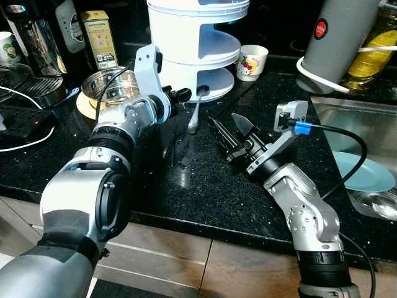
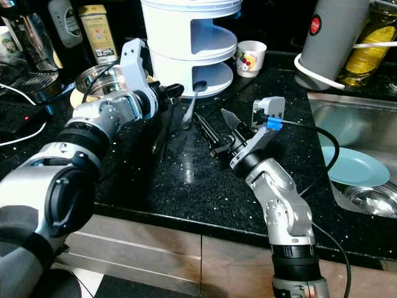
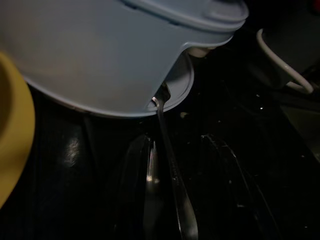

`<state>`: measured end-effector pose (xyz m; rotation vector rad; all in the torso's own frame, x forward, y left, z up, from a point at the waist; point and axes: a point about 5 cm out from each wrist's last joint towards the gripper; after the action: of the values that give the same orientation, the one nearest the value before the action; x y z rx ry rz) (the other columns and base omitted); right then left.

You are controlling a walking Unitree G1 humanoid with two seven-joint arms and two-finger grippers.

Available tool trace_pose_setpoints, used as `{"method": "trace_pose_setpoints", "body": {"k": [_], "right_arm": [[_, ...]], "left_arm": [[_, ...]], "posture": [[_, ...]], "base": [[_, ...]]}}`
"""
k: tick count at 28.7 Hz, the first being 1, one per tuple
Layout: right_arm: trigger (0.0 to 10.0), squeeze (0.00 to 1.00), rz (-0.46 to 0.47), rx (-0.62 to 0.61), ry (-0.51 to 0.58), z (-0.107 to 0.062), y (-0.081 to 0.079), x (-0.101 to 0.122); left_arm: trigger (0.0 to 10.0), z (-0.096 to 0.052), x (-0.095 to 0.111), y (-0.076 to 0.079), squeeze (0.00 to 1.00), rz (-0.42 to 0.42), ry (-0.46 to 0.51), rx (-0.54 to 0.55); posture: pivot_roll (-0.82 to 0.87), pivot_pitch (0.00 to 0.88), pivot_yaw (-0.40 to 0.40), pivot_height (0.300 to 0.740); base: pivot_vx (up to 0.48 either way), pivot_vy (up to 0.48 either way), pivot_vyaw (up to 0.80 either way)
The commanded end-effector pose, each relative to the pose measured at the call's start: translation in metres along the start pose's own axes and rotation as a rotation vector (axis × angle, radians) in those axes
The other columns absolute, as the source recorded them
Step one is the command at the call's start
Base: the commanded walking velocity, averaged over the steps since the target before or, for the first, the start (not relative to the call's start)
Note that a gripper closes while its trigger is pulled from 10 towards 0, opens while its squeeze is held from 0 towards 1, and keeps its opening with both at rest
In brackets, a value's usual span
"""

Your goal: Kitchen organization

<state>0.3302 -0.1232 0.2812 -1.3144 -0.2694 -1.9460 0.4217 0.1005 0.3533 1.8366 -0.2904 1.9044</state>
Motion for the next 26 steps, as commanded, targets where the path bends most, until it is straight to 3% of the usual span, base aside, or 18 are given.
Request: {"method": "trace_pose_setpoints", "body": {"k": [1, 5, 6, 7, 8, 10, 11, 13, 15, 16, 17, 23, 26], "right_arm": [[10.0, 0.00, 0.019, -0.006, -0.017, -0.004, 0.002, -0.005], [10.0, 0.00, 0.016, -0.006, -0.018, -0.004, 0.003, -0.004], [10.0, 0.00, 0.016, -0.005, -0.019, -0.004, 0.003, -0.004], [10.0, 0.00, 0.016, -0.005, -0.019, -0.004, 0.003, -0.004], [10.0, 0.00, 0.016, -0.005, -0.019, -0.004, 0.003, -0.004], [10.0, 0.00, 0.016, -0.004, -0.020, -0.004, 0.003, -0.004], [10.0, 0.00, 0.016, -0.003, -0.021, -0.003, 0.003, -0.004], [10.0, 0.00, 0.019, 0.001, -0.021, -0.002, 0.003, -0.004], [10.0, 0.00, 0.020, 0.002, -0.022, -0.002, 0.002, -0.005], [10.0, 0.00, 0.022, 0.005, -0.022, -0.001, 0.002, -0.005], [10.0, 0.00, 0.024, 0.007, -0.023, 0.000, 0.002, -0.005], [10.0, 0.00, 0.029, 0.024, -0.031, 0.002, 0.001, -0.006], [10.0, 0.00, 0.029, 0.026, -0.034, 0.002, 0.000, -0.006]], "left_arm": [[10.0, 0.002, 0.013, 0.011, 0.00, 0.012, 0.022, -0.045], [10.0, -0.002, 0.034, 0.020, 0.00, 0.077, 0.062, -0.131], [10.0, -0.005, 0.041, 0.023, 0.00, 0.243, 0.048, -0.179], [10.0, -0.006, 0.042, 0.022, 0.00, 0.354, 0.036, -0.188], [10.0, -0.006, 0.042, 0.022, 0.00, 0.354, 0.036, -0.188], [10.0, -0.009, 0.043, 0.018, 0.00, 0.531, 0.015, -0.183], [10.0, -0.012, 0.044, 0.013, 0.00, 0.633, -0.005, -0.152], [10.0, -0.018, 0.046, -0.005, 0.00, 0.757, -0.034, -0.064], [10.0, -0.021, 0.047, -0.013, 0.00, 0.783, -0.045, -0.029], [10.0, -0.024, 0.046, -0.023, 0.06, 0.778, -0.064, 0.016], [10.0, -0.028, 0.044, -0.032, 1.00, 0.767, -0.089, 0.049], [10.0, -0.041, 0.025, -0.069, 1.00, 0.789, -0.195, 0.186], [10.0, -0.043, 0.018, -0.074, 1.00, 0.806, -0.222, 0.197]], "posture": [[0.05, 0.239, 0.031, 0.740], [0.05, 0.239, 0.028, 0.740], [0.05, 0.239, 0.025, 0.740], [0.05, 0.239, 0.025, 0.740], [0.05, 0.239, 0.025, 0.740], [0.05, 0.240, 0.021, 0.740], [0.05, 0.240, 0.021, 0.740], [0.05, 0.240, 0.018, 0.740], [0.05, 0.240, 0.018, 0.740], [0.05, 0.238, 0.013, 0.740], [0.06, 0.238, 0.009, 0.740], [0.05, 0.244, -0.001, 0.740], [0.05, 0.244, -0.001, 0.740]], "base": [[0.000, 0.000, 0.00], [0.000, 0.000, 0.00], [0.000, 0.000, 0.00], [0.000, 0.000, 0.00], [0.000, 0.000, 0.00], [0.000, 0.000, 0.00], [0.000, 0.000, 0.00], [0.000, 0.000, 0.00], [0.000, 0.000, 0.00], [0.000, 0.000, 0.00], [0.000, 0.000, 0.00], [0.000, 0.000, 0.00], [0.000, 0.000, 0.00]]}}
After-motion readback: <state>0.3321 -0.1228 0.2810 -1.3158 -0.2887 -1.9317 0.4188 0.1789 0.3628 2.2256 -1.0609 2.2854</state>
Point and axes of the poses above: a point about 5 cm out from each wrist's last joint towards the gripper, its own z axis pointing out of the wrist towards the gripper, its own x axis along the axis of the wrist's last joint, y = z × x, and after that the axes turned 7 degrees about z, right-handed
